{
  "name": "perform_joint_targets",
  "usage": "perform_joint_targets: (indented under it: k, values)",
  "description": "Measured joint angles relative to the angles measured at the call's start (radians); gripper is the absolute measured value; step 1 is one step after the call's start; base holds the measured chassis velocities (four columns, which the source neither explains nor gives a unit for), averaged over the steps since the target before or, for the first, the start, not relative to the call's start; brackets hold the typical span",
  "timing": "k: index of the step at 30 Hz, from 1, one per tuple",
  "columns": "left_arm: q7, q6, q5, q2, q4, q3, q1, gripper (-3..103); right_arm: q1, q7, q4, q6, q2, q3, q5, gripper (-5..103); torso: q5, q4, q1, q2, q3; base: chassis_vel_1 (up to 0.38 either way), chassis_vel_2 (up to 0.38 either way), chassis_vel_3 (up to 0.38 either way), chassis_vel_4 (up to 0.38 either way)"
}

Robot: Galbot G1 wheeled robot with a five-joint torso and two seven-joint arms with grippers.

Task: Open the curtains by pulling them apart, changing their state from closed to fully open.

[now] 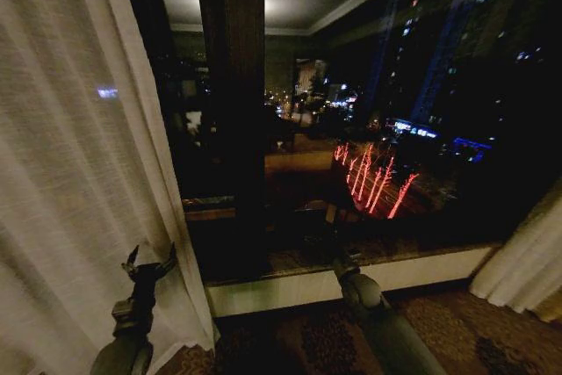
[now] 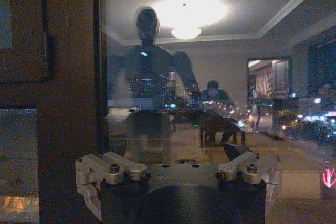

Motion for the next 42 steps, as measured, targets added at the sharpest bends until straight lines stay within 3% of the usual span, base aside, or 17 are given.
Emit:
perform_joint_targets:
  k: [4, 12, 21, 22, 25, 29, 32, 35, 40, 42]
  values:
    - [0.008, -0.009, -0.06, 0.046, 0.103, 0.075, -0.092, 100, 0.0, 0.0, 0.0, 0.0, 0.0, 0.0, 0.0, 100, -0.0003, -0.0002, 0.0, 0.0, 0.0, 0.0, 0.0, 0.0, 0.0]
    - [0.077, -0.045, -0.104, 0.051, 0.243, 0.144, -0.208, 100, 0.0, 0.0, 0.0, 0.0, 0.0, 0.0, 0.0, 100, -0.0002, -0.0003, 0.0, 0.0, 0.0, 0.0, 0.0, 0.0, 0.0]
    - [0.035, -0.018, -0.115, 0.035, 0.294, 0.113, -0.251, 102, 0.0, 0.0, 0.0, 0.0, 0.0, 0.0, 0.0, 100, -0.0002, -0.0002, 0.0, 0.0, 0.0, 0.0, 0.0, 0.0, 0.0]
    - [0.033, -0.013, -0.129, 0.035, 0.303, 0.109, -0.257, 93, 0.0, 0.0, 0.0, 0.0, 0.0, 0.0, 0.0, 100, -0.0001, 0.0, 0.0, 0.0, 0.0, 0.0, 0.0, 0.0, 0.0]
    - [0.038, -0.018, -0.14, 0.034, 0.313, 0.107, -0.263, 89, 0.0, 0.0, 0.0, 0.0, 0.0, 0.0, 0.0, 100, -0.0002, -0.0002, 0.0, 0.0, 0.0, 0.0, 0.0, 0.0, 0.0]
    - [0.058, -0.031, -0.158, 0.035, 0.317, 0.104, -0.256, 66, 0.0, 0.0, 0.0, 0.0, 0.0, 0.0, 0.0, 100, -0.0002, -0.0002, 0.0, 0.0, 0.0, 0.0, 0.0, 0.0, 0.0]
    - [0.064, -0.032, -0.164, 0.036, 0.314, 0.101, -0.251, 61, 0.0, 0.0, 0.0, 0.0, 0.0, 0.0, 0.0, 100, -0.0001, -0.0001, 0.0, 0.0, 0.0, 0.0, 0.0, 0.0, 0.0]
    - [0.07, -0.033, -0.165, 0.034, 0.304, 0.098, -0.243, 45, 0.0, 0.0, 0.0, 0.0, 0.0, 0.0, 0.0, 100, -0.0001, -0.0002, 0.0, 0.0, 0.0, 0.0, 0.0, 0.0, 0.0]
    - [0.071, -0.033, -0.165, 0.03, 0.289, 0.096, -0.235, 34, 0.0, 0.0, 0.0, 0.0, 0.0, 0.0, 0.0, 100, -0.0002, -0.0002, 0.0, 0.0, 0.0, 0.0, 0.0, 0.0, 0.0]
    - [0.07, -0.031, -0.164, 0.029, 0.282, 0.093, -0.229, 24, 0.0, 0.0, 0.0, 0.0, 0.0, 0.0, 0.0, 100, -0.0001, -0.0002, 0.0, 0.0, 0.0, 0.0, 0.0, 0.0, 0.0]
